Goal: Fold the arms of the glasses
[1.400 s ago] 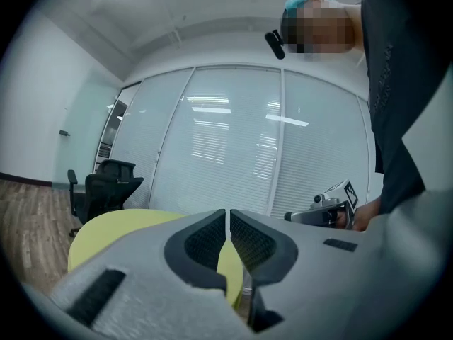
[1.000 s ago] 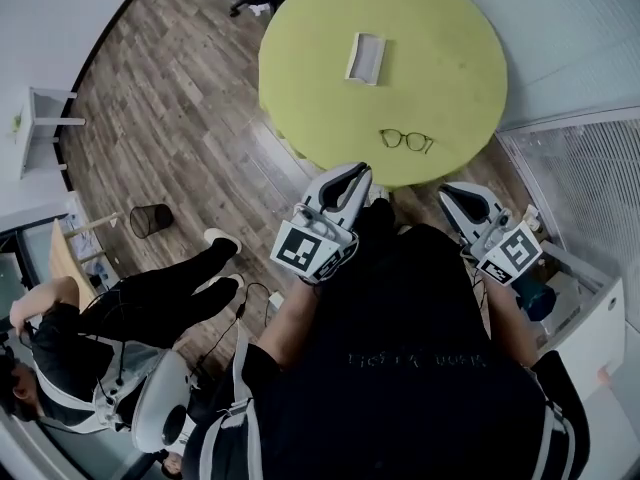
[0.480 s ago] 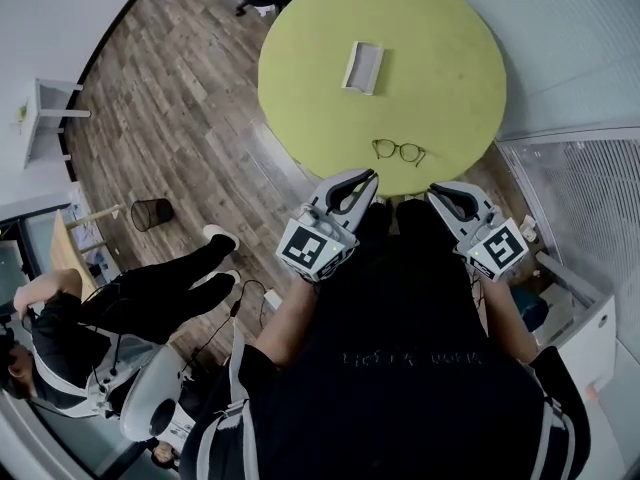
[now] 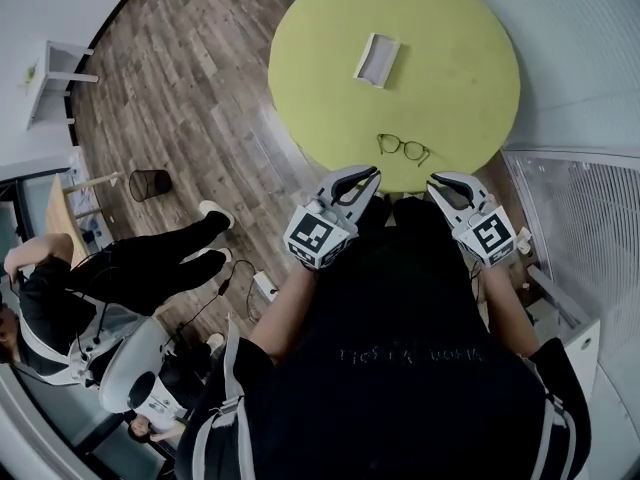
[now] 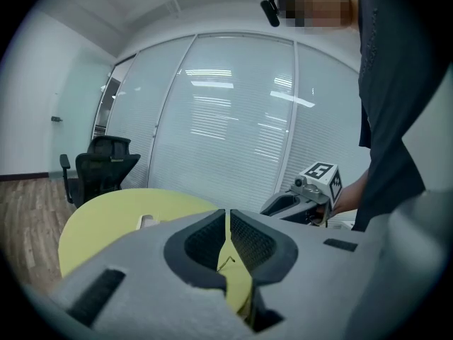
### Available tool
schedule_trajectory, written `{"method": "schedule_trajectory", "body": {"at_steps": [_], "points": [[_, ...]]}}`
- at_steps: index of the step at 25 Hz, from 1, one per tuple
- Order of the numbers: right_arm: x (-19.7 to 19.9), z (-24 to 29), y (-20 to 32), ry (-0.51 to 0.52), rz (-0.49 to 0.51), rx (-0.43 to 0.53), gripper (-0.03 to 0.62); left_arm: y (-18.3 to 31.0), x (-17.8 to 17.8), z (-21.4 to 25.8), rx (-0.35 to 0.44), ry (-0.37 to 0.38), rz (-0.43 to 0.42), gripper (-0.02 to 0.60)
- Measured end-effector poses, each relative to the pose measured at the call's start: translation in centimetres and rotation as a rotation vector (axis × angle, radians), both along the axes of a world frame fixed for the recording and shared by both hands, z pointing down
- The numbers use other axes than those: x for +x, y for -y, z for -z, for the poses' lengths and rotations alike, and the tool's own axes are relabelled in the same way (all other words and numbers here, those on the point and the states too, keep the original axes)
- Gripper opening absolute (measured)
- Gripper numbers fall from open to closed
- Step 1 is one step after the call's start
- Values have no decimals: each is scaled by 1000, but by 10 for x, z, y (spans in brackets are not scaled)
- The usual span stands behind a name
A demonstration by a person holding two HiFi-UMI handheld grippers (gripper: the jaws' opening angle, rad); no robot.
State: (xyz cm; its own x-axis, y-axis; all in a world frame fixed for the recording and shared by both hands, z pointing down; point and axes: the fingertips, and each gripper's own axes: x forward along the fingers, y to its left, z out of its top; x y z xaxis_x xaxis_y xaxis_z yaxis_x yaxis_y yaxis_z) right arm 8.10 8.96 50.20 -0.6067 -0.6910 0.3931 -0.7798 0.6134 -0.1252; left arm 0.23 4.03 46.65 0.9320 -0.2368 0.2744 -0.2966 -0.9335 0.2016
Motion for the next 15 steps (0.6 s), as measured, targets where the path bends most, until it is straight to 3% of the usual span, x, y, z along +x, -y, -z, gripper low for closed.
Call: {"method": "schedule_trajectory", "body": {"at_steps": [15], "points": [[8, -83, 9, -303, 209, -95, 35, -1, 10, -27, -46, 37, -31, 34]]}}
